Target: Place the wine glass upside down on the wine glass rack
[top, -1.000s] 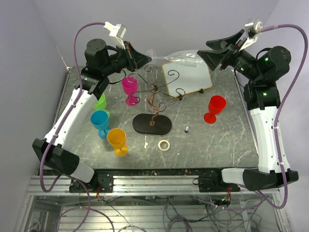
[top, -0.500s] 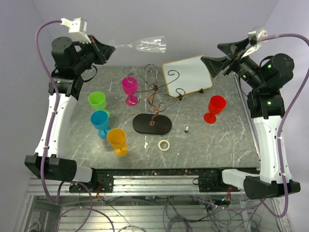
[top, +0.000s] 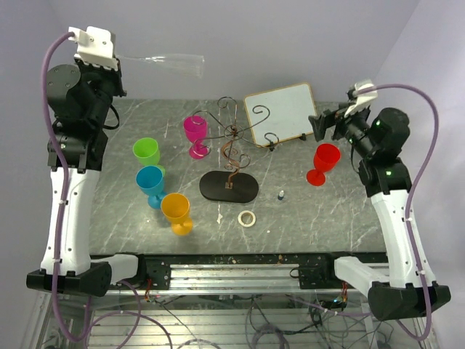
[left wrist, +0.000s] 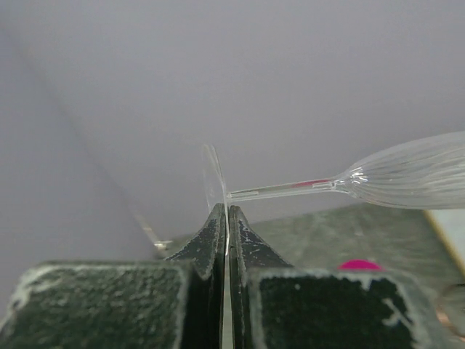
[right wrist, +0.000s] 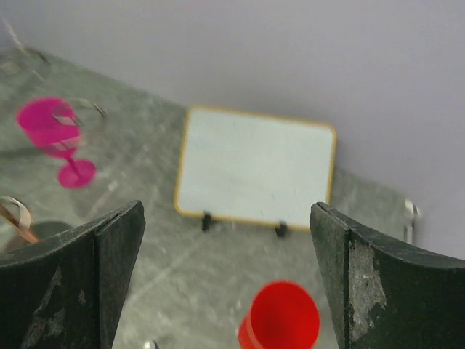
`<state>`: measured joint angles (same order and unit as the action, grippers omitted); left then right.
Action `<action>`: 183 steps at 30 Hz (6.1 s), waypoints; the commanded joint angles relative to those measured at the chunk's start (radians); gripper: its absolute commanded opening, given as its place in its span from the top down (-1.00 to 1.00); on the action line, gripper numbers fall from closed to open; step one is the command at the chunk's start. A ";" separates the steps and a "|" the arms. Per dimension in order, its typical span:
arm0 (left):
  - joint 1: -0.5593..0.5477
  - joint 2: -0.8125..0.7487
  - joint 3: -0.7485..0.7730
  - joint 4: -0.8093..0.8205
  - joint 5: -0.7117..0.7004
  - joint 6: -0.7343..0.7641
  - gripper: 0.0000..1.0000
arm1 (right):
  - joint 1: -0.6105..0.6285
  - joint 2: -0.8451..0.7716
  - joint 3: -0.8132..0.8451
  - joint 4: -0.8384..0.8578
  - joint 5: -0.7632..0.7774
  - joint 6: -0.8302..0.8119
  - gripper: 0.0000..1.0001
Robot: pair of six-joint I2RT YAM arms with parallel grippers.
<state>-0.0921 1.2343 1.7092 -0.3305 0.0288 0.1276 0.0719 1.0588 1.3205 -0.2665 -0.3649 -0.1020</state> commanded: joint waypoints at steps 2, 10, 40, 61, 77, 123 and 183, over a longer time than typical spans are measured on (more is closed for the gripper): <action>0.005 -0.004 0.047 -0.032 -0.198 0.332 0.86 | -0.011 -0.068 -0.151 0.037 0.201 -0.099 -0.92; -0.003 0.094 0.142 -0.121 -0.219 0.589 0.86 | -0.044 -0.097 -0.239 0.064 0.276 -0.115 -0.91; -0.450 0.268 0.087 -0.176 -0.236 1.073 0.86 | -0.089 -0.077 -0.342 0.090 0.142 -0.127 -0.88; -0.624 0.322 0.078 -0.197 -0.213 1.077 0.86 | -0.117 -0.084 -0.356 0.096 0.097 -0.122 -0.89; -0.657 0.384 0.134 -0.167 -0.180 1.015 0.87 | -0.132 -0.084 -0.366 0.103 0.083 -0.125 -0.89; -0.659 0.409 0.123 -0.214 -0.354 0.917 0.83 | -0.146 -0.076 -0.378 0.105 0.037 -0.129 -0.89; -0.662 0.185 0.071 -0.303 -0.152 0.693 -0.72 | -0.152 0.009 -0.254 -0.038 0.217 -0.196 -0.87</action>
<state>-0.7479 1.5028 1.7828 -0.6441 -0.2077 0.9207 -0.0723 1.0527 1.0054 -0.2501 -0.2245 -0.2676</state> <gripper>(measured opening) 0.804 0.948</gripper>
